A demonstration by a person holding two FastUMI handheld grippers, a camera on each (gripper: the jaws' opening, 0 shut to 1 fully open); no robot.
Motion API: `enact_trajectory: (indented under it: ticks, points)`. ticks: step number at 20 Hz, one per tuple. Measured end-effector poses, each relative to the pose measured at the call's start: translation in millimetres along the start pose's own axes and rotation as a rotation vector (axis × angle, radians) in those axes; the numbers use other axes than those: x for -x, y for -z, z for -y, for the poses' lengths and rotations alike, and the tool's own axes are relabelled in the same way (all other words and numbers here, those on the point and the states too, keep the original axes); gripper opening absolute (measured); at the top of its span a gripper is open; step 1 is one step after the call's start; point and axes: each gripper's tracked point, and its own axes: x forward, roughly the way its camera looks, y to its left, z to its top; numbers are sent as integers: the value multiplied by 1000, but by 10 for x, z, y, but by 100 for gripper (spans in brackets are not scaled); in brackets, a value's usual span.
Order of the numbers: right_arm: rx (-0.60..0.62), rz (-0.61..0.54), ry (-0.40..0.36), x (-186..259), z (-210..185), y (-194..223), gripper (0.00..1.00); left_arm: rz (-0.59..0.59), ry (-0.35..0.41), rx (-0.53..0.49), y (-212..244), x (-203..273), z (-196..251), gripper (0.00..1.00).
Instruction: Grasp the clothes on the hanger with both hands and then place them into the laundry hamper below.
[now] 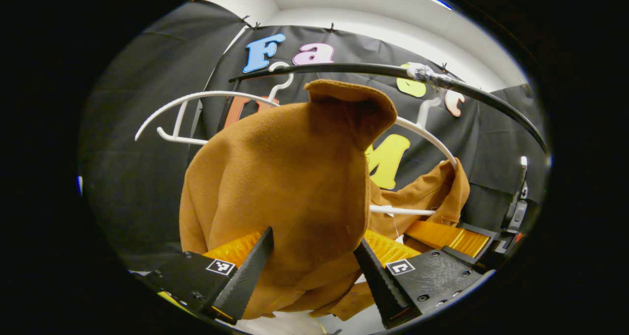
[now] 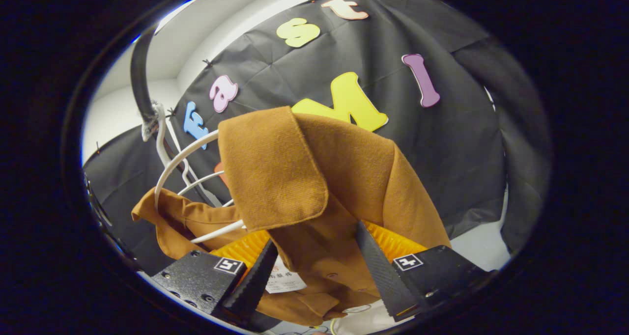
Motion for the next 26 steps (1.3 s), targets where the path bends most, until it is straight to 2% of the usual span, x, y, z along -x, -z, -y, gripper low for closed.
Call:
enact_trajectory:
  ticks: [1,2,3,4,7,9,10,11,12,13,14,15,16,17,18,19,23,24,25,26]
  points:
    - [-22,2,-1,-41,32,-11,94,-1,-5,1,16,-58,-17,100]
    - [-46,4,-2,-48,82,-26,88,-3,-13,-5,35,-87,-24,100]
    - [-70,5,-13,-42,100,-48,89,-1,-21,-7,30,-120,-28,100]
    - [-97,7,-25,-59,109,-68,88,6,-24,-8,10,-148,-23,93]
    - [-162,8,-73,-84,139,-113,73,15,-51,7,-18,-261,-107,66]
    - [-195,23,-100,-48,184,-162,54,13,-40,4,-29,-285,-107,47]
    - [-203,31,-102,0,221,-172,49,16,-29,0,-41,-278,-107,37]
    - [-202,41,-103,41,252,-177,36,23,-39,-6,-63,-278,-154,28]
    - [-194,51,-103,101,264,-188,30,27,-48,-9,-77,-263,-176,18]
    - [-177,59,-96,134,280,-195,22,29,-58,-8,-74,-247,-193,17]
    - [-156,70,-88,174,281,-211,25,24,-54,-8,-57,-230,-179,16]
    - [-134,82,-76,210,292,-237,19,22,-42,-10,-42,-216,-145,8]
    - [-116,97,-63,250,298,-257,20,23,-47,-17,-40,-172,-154,8]
    - [-103,104,-49,293,303,-264,16,22,-46,-22,-19,-168,-172,9]
    - [-95,110,-44,357,279,-251,14,16,-14,-16,-1,-139,-107,9]
    - [-94,124,-36,409,278,-260,12,9,6,-4,12,-103,-68,4]
    - [-117,142,-22,622,258,-284,5,8,26,18,-47,37,-86,4]
    - [-118,150,-13,697,258,-288,7,21,32,23,-97,104,-86,8]
    - [-112,166,1,781,276,-322,7,35,31,19,-160,164,-101,4]
    - [-106,188,4,883,286,-364,7,46,38,11,-220,232,-106,4]
